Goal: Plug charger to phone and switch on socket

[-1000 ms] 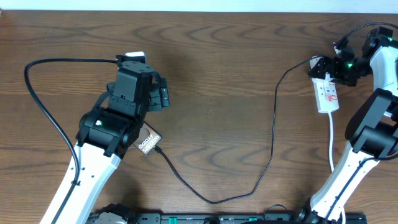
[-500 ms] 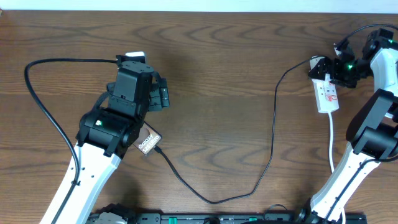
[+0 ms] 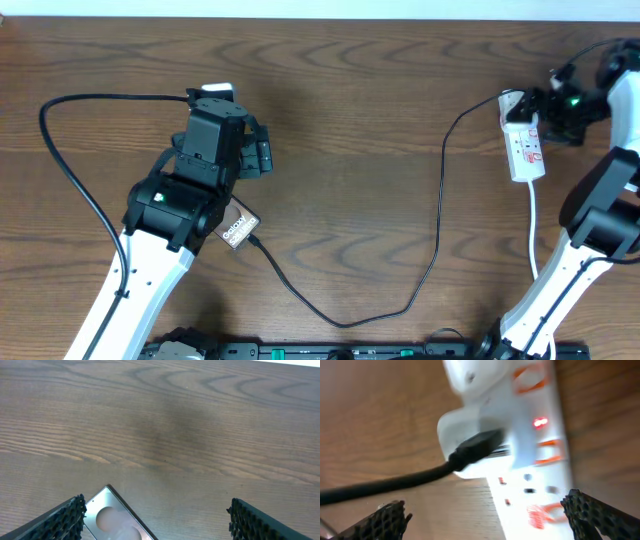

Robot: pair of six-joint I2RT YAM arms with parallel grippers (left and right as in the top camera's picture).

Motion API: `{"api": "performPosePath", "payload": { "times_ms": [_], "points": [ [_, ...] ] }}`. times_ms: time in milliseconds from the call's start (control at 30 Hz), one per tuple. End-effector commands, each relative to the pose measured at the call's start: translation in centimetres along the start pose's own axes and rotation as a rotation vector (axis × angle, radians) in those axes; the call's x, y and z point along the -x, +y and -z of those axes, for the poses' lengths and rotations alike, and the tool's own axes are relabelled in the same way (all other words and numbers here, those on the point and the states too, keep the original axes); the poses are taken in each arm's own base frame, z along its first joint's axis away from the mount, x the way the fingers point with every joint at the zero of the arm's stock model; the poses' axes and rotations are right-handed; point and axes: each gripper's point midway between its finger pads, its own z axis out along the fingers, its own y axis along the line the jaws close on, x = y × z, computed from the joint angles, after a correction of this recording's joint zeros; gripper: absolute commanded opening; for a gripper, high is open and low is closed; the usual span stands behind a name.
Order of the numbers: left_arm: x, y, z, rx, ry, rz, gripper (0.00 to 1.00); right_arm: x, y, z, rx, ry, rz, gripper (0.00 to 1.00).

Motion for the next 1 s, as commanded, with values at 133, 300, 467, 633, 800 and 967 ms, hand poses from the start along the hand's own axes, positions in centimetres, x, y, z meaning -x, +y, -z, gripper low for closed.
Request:
{"api": "performPosePath", "payload": {
  "times_ms": [133,300,467,633,800,967],
  "points": [
    [0.8,0.1,0.6,0.006,-0.025,0.002,0.89,1.4,2.0,10.8,-0.131,-0.218,0.031,0.99],
    [0.8,0.1,0.6,0.006,-0.025,0.002,0.89,0.2,4.3,14.6,-0.135,-0.276,0.062,0.99],
    [0.8,0.1,0.6,0.006,-0.025,0.002,0.89,-0.1,4.9,15.8,-0.139,-0.305,0.072,0.99],
    [0.8,0.1,0.6,0.006,-0.025,0.002,0.89,0.0,4.8,15.7,-0.139,-0.302,0.071,0.99],
    [0.8,0.1,0.6,0.006,-0.025,0.002,0.89,-0.1,4.6,15.8,-0.14,-0.303,0.066,0.99],
    [0.8,0.1,0.6,0.006,-0.025,0.002,0.89,0.0,4.6,15.8,-0.14,-0.303,0.066,0.99]
  ]
}}
